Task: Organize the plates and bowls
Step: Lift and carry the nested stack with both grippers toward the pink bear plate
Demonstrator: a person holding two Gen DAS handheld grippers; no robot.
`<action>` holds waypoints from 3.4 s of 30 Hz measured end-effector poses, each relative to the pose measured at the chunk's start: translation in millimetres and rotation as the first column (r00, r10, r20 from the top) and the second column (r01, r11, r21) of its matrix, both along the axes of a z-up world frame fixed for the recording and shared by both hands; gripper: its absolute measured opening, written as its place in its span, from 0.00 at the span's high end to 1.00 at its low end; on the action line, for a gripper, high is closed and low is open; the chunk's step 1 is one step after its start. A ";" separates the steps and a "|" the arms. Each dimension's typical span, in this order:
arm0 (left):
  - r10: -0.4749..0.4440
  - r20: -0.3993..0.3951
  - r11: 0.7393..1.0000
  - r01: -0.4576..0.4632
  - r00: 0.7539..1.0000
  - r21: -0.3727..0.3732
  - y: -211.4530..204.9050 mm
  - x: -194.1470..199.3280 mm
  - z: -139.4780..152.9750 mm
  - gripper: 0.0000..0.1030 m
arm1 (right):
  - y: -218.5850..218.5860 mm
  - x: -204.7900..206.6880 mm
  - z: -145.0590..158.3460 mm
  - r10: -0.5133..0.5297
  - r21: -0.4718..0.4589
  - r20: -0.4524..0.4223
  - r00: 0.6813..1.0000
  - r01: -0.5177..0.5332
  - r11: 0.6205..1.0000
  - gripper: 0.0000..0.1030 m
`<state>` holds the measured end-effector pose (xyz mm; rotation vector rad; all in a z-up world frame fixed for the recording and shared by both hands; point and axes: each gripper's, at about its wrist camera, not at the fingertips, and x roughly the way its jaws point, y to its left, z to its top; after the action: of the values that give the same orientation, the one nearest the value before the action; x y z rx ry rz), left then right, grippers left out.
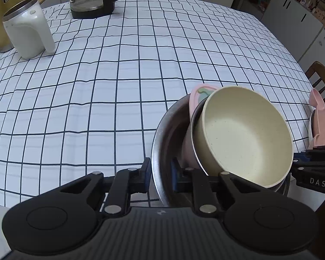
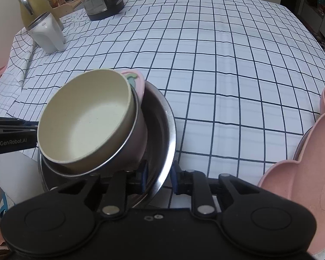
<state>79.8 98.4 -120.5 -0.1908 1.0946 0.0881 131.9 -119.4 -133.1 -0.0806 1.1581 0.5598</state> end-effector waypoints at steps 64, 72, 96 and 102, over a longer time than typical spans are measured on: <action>-0.276 0.145 0.960 0.265 0.950 0.094 -278.5 74.1 66.7 0.87 | -276.7 11.1 77.0 -0.327 0.070 0.121 0.937 0.321 0.945 0.87; -0.259 0.102 0.961 0.246 0.960 0.127 -296.1 75.6 41.3 0.87 | -295.6 22.2 47.2 -0.292 0.059 0.090 0.952 0.287 0.956 0.86; -0.335 0.061 0.937 0.326 0.940 0.128 -301.1 77.2 15.0 0.85 | -296.0 26.2 15.0 -0.301 0.024 0.040 0.953 0.301 0.953 0.82; -0.355 0.088 0.932 0.344 0.931 0.117 -296.9 75.8 18.0 0.69 | -296.5 24.1 20.5 -0.338 0.020 0.061 0.939 0.338 0.941 0.77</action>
<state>155.6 -198.5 -102.5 0.0910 0.9991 -0.1860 156.0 -415.9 -112.5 0.1076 1.0777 0.2550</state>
